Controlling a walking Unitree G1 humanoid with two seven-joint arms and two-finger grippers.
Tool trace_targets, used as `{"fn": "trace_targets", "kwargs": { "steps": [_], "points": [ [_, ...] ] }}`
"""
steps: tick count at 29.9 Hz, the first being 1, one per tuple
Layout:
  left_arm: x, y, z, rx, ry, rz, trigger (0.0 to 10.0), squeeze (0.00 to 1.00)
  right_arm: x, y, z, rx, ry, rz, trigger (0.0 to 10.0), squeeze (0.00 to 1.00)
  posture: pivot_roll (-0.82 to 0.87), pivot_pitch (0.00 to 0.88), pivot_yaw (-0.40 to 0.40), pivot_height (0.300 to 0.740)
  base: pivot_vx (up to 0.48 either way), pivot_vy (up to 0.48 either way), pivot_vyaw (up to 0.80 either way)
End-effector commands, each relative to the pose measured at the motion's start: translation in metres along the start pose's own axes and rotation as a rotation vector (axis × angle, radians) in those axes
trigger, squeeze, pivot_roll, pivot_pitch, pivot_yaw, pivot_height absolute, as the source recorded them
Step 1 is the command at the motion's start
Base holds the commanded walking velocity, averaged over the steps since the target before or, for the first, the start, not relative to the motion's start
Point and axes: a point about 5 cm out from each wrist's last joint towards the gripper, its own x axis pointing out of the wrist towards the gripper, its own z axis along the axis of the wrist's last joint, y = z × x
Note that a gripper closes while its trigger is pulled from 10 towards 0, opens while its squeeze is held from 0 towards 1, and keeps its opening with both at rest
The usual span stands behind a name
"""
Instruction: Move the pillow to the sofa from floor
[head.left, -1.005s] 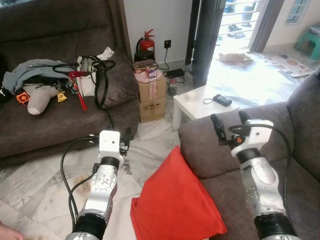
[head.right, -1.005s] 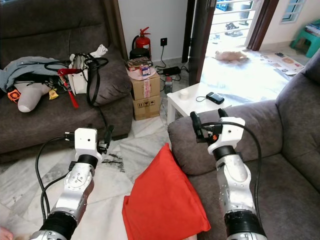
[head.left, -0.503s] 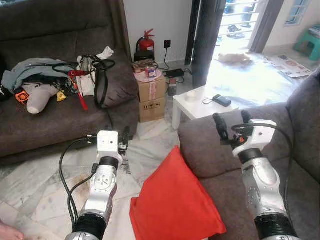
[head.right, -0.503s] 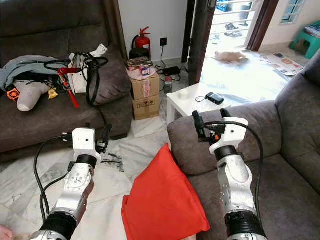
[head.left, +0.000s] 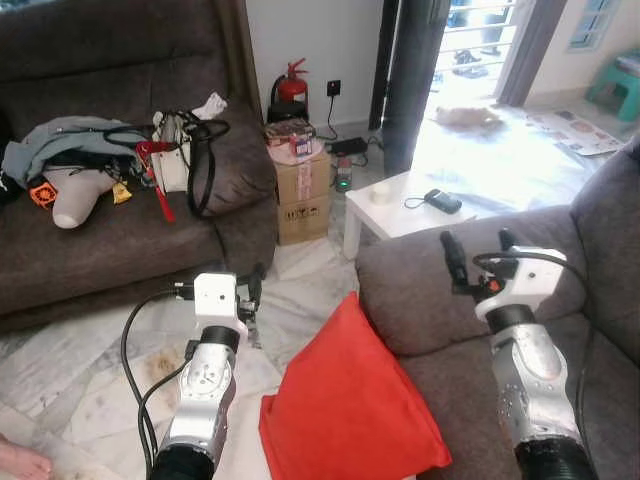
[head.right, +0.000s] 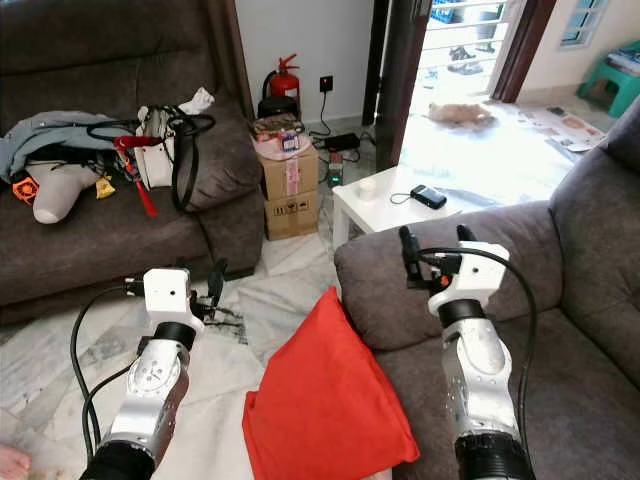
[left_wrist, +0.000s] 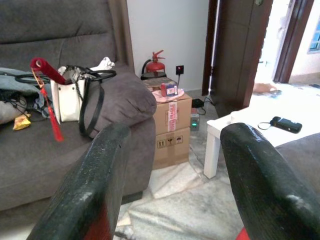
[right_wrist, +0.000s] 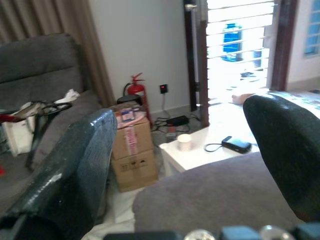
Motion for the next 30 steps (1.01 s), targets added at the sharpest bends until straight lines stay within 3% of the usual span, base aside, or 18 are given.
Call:
{"fn": "trace_targets", "kwargs": {
  "steps": [1, 7, 15, 23, 25, 30],
  "points": [
    [-0.003, -0.001, 0.001, -0.014, 0.005, -0.018, 10.0, 0.0, -0.006, -0.01, 0.002, -0.012, -0.014, -0.06, 10.0, 0.0, -0.15, 0.0, 0.03, 0.74, 0.0, 0.0, 0.0],
    [-0.005, 0.002, 0.004, 0.002, 0.009, -0.068, 10.0, 0.0, -0.009, -0.004, -0.002, -0.001, -0.019, -0.088, 10.0, 0.0, -0.15, 0.0, 0.065, 0.74, 0.0, 0.0, 0.0],
    [-0.003, 0.01, -0.001, 0.002, 0.029, -0.017, 10.0, 0.0, -0.005, 0.006, -0.005, -0.012, 0.014, -0.018, 10.0, 0.0, -0.14, 0.0, -0.005, 0.74, 0.0, 0.0, 0.0],
    [-0.001, 0.015, 0.004, 0.023, 0.025, -0.02, 10.0, 0.0, 0.003, 0.017, -0.001, 0.014, -0.01, -0.016, 10.0, 0.0, -0.11, 0.0, 0.006, 0.74, 0.0, 0.0, 0.0],
    [-0.001, 0.027, 0.008, 0.044, 0.015, -0.009, 10.0, 0.0, 0.003, 0.026, -0.009, 0.034, 0.012, -0.007, 10.0, 0.0, -0.09, 0.005, -0.002, 0.74, 0.0, 0.0, 0.0],
    [-0.001, 0.037, 0.009, 0.059, 0.009, 0.033, 10.0, 0.0, 0.007, 0.032, -0.006, 0.047, 0.003, 0.019, 10.0, 0.0, -0.09, 0.021, -0.014, 0.74, 0.0, 0.0, 0.0]
  ]
}}
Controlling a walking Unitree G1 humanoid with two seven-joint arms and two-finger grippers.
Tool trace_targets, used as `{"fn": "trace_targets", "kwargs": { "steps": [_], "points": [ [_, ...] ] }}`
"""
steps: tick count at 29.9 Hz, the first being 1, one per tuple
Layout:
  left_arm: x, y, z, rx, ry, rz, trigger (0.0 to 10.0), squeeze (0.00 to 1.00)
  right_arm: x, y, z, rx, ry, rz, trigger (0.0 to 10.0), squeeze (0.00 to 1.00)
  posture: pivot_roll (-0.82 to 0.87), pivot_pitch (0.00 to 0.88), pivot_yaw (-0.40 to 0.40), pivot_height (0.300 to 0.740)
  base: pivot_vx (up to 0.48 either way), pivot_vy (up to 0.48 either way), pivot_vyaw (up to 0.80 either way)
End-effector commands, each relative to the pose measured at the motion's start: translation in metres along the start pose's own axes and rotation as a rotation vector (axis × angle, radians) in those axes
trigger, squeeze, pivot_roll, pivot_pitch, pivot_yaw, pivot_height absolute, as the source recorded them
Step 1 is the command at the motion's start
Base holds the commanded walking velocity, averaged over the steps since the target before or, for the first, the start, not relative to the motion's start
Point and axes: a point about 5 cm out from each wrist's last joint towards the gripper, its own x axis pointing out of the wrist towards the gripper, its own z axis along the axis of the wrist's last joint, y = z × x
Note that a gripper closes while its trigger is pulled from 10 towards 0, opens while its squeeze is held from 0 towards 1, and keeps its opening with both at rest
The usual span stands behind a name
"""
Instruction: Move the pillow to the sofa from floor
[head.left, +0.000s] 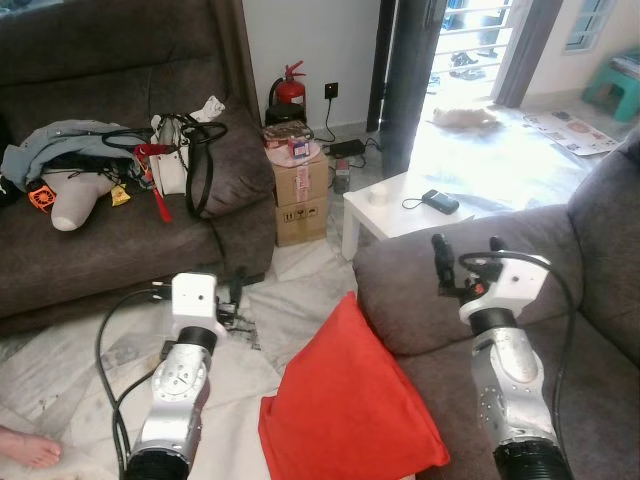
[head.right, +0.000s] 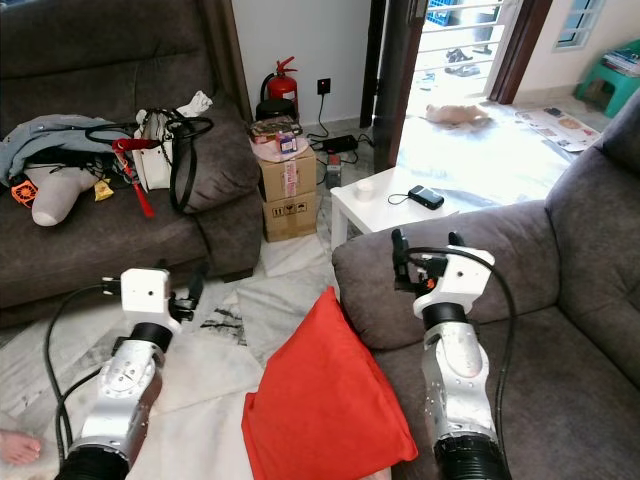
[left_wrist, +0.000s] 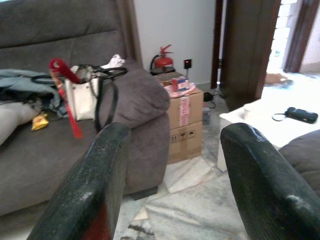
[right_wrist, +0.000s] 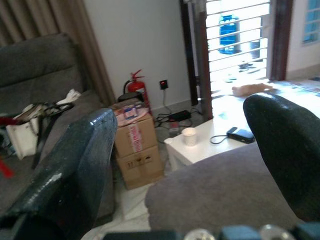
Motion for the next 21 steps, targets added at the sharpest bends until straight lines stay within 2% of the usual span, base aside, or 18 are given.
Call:
{"fn": "trace_targets", "kwargs": {
  "steps": [1, 15, 21],
  "points": [
    [0.001, 0.003, 0.004, 0.001, -0.014, 0.027, 10.0, 0.0, 0.005, 0.003, 0.004, 0.004, -0.011, 0.019, 10.0, 0.0, -0.09, 0.029, -0.019, 0.74, 0.0, 0.0, 0.0],
    [-0.006, -0.015, -0.003, -0.036, 0.016, 0.017, 10.0, 0.0, 0.004, -0.008, 0.008, -0.018, -0.016, 0.017, 10.0, 0.0, -0.09, 0.043, -0.021, 0.74, 0.0, 0.0, 0.0],
    [-0.003, -0.011, 0.004, -0.021, -0.004, -0.001, 10.0, 0.0, 0.01, -0.002, 0.009, 0.004, -0.028, 0.008, 10.0, 0.0, -0.06, 0.047, -0.009, 0.74, 0.0, 0.0, 0.0]
  ]
}}
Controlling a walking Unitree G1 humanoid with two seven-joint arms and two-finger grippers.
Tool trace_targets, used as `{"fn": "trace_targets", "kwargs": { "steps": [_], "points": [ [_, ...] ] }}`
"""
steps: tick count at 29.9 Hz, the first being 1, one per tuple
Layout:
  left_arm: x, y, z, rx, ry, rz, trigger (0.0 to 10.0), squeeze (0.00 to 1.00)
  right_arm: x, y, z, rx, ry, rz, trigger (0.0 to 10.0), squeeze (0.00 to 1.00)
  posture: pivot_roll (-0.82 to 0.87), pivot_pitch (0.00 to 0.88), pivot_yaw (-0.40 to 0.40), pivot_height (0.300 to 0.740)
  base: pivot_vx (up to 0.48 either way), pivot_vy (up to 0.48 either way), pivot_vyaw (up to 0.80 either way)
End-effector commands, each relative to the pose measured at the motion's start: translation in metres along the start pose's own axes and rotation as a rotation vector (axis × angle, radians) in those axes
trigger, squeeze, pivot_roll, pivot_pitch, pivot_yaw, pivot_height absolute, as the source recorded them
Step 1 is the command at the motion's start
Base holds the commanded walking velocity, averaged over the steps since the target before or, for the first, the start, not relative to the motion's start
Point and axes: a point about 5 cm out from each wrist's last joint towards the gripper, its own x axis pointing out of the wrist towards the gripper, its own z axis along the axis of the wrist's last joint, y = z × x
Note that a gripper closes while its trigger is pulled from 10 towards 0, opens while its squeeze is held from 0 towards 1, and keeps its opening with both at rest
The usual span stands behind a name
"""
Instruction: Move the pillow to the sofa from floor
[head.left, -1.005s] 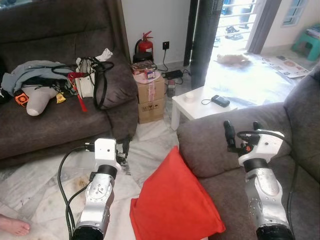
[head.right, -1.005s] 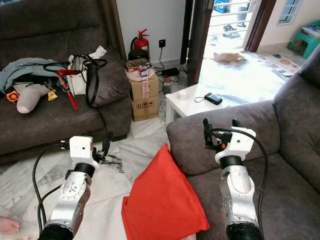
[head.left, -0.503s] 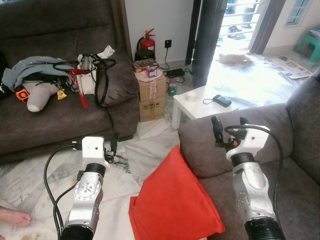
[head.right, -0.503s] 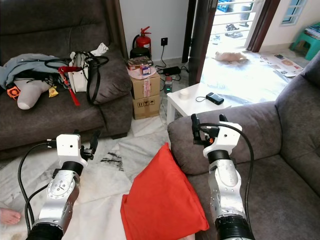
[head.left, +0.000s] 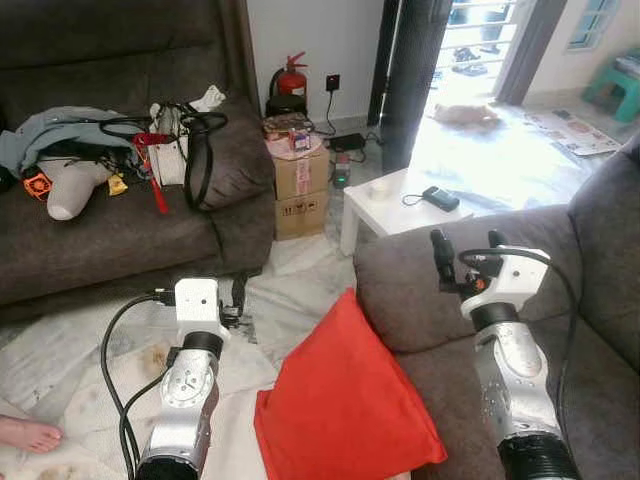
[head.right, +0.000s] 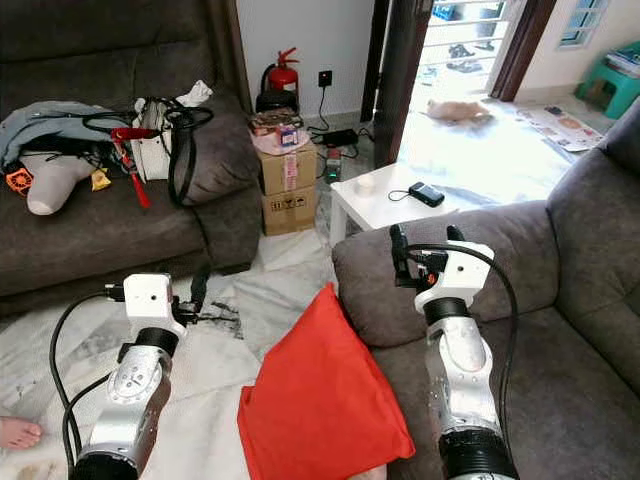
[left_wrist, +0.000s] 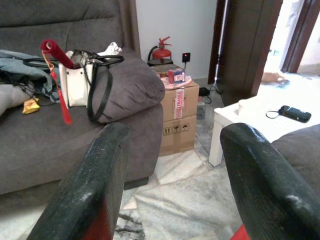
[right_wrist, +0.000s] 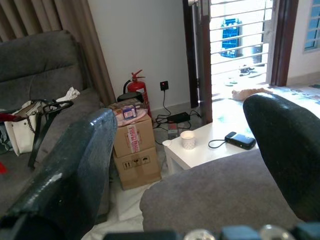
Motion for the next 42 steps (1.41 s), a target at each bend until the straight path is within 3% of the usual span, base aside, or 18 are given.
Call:
{"fn": "trace_targets", "kwargs": {
  "steps": [1, 7, 13, 25, 31, 42],
  "points": [
    [0.001, 0.004, 0.006, 0.024, -0.017, -0.01, 10.0, 0.0, 0.004, 0.006, 0.0, 0.02, -0.005, 0.007, 10.0, 0.0, -0.06, 0.049, -0.012, 0.74, 0.0, 0.0, 0.0],
    [-0.001, 0.006, 0.001, 0.02, -0.002, 0.021, 10.0, 0.0, 0.005, 0.013, -0.001, 0.024, -0.001, 0.038, 10.0, 0.0, -0.06, 0.044, -0.015, 0.74, 0.0, 0.0, 0.0],
    [-0.002, 0.001, 0.004, 0.029, -0.005, -0.018, 10.0, 0.0, 0.006, 0.013, 0.0, 0.024, -0.006, 0.032, 10.0, 0.0, -0.07, 0.052, 0.004, 0.74, 0.0, 0.0, 0.0],
    [-0.003, 0.008, 0.008, 0.074, -0.029, -0.003, 10.0, 0.0, -0.012, -0.002, -0.012, 0.016, 0.013, -0.063, 10.0, 0.0, -0.09, 0.06, 0.066, 0.74, 0.0, 0.0, 0.0],
    [0.003, 0.006, 0.011, 0.083, -0.035, -0.021, 10.0, 0.0, -0.011, -0.004, -0.009, 0.015, -0.004, -0.078, 10.0, 0.0, -0.1, 0.057, 0.081, 0.74, 0.0, 0.0, 0.0],
    [0.001, 0.008, 0.011, 0.081, -0.033, -0.013, 10.0, 0.0, -0.005, -0.004, -0.006, 0.011, -0.001, -0.082, 10.0, 0.0, -0.08, 0.066, 0.066, 0.74, 0.0, 0.0, 0.0]
  ]
}}
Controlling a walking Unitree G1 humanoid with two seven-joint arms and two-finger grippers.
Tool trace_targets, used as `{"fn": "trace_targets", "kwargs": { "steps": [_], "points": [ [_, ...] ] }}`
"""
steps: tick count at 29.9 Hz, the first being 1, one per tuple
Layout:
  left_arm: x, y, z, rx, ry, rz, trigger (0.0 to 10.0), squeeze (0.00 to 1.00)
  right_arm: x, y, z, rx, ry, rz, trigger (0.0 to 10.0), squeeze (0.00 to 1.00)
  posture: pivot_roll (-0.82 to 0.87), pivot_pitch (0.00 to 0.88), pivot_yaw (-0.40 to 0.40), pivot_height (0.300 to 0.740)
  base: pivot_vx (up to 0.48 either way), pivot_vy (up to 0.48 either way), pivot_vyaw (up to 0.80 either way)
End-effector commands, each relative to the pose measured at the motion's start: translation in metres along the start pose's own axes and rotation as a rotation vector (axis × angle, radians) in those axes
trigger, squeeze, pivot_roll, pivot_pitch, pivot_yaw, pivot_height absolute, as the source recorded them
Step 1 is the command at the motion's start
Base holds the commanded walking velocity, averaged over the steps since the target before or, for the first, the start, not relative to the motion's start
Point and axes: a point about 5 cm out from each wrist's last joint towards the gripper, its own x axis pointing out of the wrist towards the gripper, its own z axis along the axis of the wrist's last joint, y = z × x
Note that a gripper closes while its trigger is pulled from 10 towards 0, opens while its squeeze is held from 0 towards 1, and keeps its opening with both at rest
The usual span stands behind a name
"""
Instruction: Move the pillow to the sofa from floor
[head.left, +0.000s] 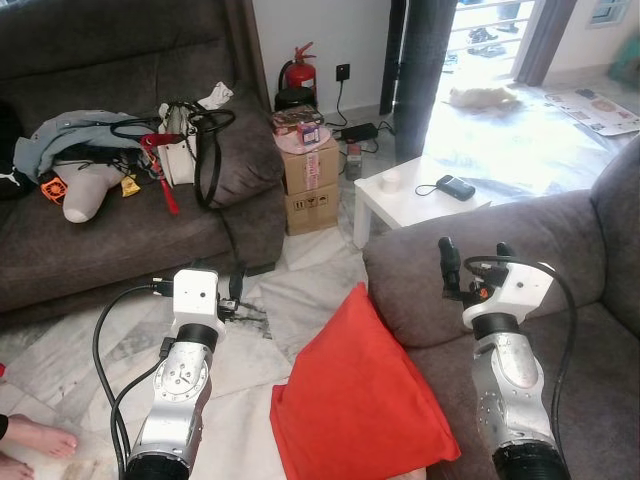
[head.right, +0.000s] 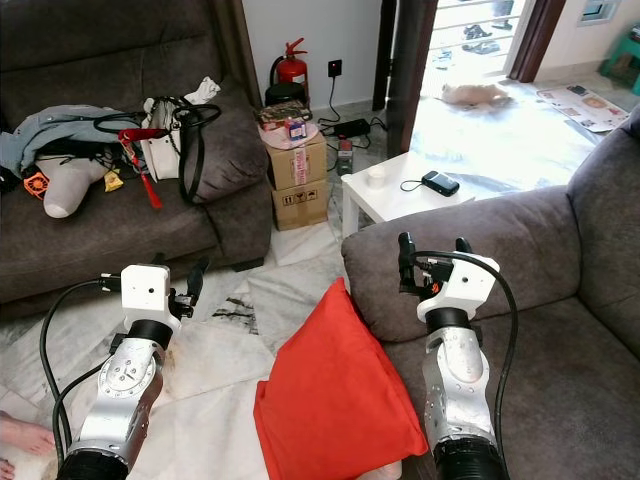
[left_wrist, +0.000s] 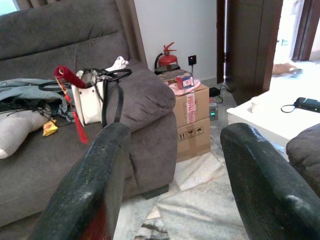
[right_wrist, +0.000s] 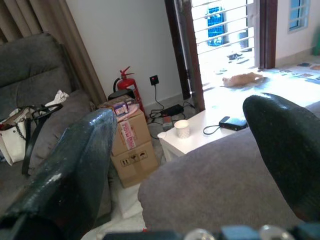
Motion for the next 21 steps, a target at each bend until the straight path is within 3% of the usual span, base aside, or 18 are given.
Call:
{"fn": "trace_targets", "kwargs": {
  "steps": [1, 6, 21],
  "points": [
    [-0.0018, 0.0048, -0.0011, 0.011, 0.009, 0.008, 10.0, 0.0, 0.0035, -0.0003, 0.0018, -0.001, 0.005, -0.005, 10.0, 0.0, -0.08, 0.067, 0.066, 0.74, 0.0, 0.0, 0.0],
    [-0.0031, 0.0064, -0.0016, 0.012, 0.012, 0.013, 10.0, 0.0, 0.004, 0.0006, 0.0008, 0.004, 0.015, -0.005, 10.0, 0.0, -0.08, 0.074, 0.063, 0.727, 0.0, 0.0, 0.0],
    [-0.0015, 0.0022, -0.0018, 0.005, 0.016, 0.002, 10.0, 0.0, 0.0033, 0.001, 0.0002, 0.004, 0.022, -0.01, 10.0, 0.0, -0.08, 0.086, 0.068, 0.627, 0.0, 0.0, 0.0]
  ]
}}
